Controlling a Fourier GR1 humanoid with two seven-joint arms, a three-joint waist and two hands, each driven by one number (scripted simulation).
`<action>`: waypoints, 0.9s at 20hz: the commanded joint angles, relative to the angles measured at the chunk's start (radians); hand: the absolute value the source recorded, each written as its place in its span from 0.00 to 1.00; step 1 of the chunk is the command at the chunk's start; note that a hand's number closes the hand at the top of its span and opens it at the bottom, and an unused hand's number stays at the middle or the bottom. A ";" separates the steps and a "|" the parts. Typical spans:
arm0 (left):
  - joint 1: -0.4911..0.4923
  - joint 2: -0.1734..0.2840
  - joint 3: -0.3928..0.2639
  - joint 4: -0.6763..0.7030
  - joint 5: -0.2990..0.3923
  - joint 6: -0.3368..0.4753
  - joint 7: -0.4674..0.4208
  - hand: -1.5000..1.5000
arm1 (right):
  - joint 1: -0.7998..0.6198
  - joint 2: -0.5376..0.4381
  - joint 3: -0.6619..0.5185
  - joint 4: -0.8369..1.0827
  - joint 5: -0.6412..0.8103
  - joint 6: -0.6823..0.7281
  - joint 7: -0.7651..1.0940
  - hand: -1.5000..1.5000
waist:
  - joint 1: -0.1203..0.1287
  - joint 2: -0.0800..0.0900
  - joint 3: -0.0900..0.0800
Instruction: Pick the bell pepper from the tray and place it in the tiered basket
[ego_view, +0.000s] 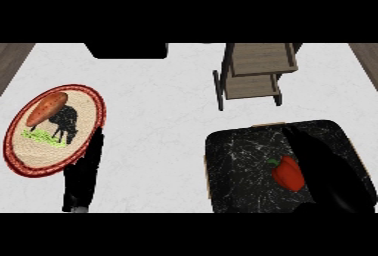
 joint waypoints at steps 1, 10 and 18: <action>0.016 -0.019 -0.025 0.009 -0.025 0.008 0.040 0.50 | -0.029 0.047 0.019 0.022 0.005 0.105 0.141 0.00 | -0.001 0.004 -0.004; -0.051 -0.065 0.012 0.069 -0.050 0.017 0.054 0.50 | -0.061 0.080 -0.059 0.096 -0.011 0.171 0.067 0.00 | -0.005 0.005 -0.004; -0.054 -0.012 0.093 0.088 -0.011 -0.064 0.034 0.50 | -0.024 0.139 -0.054 0.154 0.036 0.184 0.051 0.00 | -0.007 0.005 -0.004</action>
